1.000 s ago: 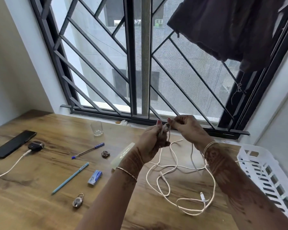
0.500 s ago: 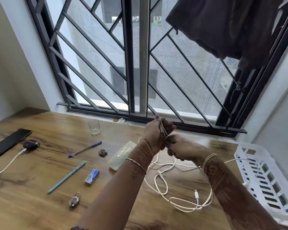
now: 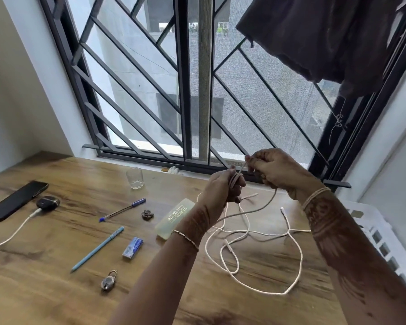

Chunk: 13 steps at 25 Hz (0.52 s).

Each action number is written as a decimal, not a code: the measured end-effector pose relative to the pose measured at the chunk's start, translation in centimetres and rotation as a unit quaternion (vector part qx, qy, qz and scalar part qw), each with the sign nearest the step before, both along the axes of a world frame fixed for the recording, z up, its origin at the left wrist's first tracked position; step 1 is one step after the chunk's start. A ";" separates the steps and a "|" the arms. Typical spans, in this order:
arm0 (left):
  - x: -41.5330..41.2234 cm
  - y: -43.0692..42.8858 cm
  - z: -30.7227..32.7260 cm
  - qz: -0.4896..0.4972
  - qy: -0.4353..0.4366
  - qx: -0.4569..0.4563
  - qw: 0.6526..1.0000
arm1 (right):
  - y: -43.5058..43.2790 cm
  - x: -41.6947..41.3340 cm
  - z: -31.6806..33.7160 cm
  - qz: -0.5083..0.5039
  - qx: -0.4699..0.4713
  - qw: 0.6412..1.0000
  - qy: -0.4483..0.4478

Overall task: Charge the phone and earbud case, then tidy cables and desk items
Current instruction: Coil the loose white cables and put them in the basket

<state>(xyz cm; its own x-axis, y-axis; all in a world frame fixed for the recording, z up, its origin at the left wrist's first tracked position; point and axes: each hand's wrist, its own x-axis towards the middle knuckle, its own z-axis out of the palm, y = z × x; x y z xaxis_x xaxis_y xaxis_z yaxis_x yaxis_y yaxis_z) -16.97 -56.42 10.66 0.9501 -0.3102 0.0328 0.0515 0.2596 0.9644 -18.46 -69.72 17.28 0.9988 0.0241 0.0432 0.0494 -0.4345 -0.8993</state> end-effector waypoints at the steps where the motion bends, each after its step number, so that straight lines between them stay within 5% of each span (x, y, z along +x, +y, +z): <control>1: -0.2 0.0 0.4 -0.012 0.014 -0.029 0.999 | 0.1 0.4 -0.6 -0.018 0.018 1.000 -0.003; 8: 1.2 0.5 1.2 -0.035 0.121 -0.288 0.949 | 2.1 0.3 -6.6 0.013 0.062 0.996 0.065; 13: 1.9 0.0 0.4 0.050 0.077 -0.167 0.982 | 2.6 -1.0 -6.8 0.094 -0.083 0.988 0.094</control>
<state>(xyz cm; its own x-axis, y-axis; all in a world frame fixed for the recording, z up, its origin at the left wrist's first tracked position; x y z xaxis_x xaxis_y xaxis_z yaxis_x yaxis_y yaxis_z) -15.03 -56.40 11.07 0.9770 -0.2110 -0.0292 0.1473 0.5704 0.8080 -19.43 -67.14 10.47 0.9662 0.2004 -0.1623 -0.0181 -0.5751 -0.8179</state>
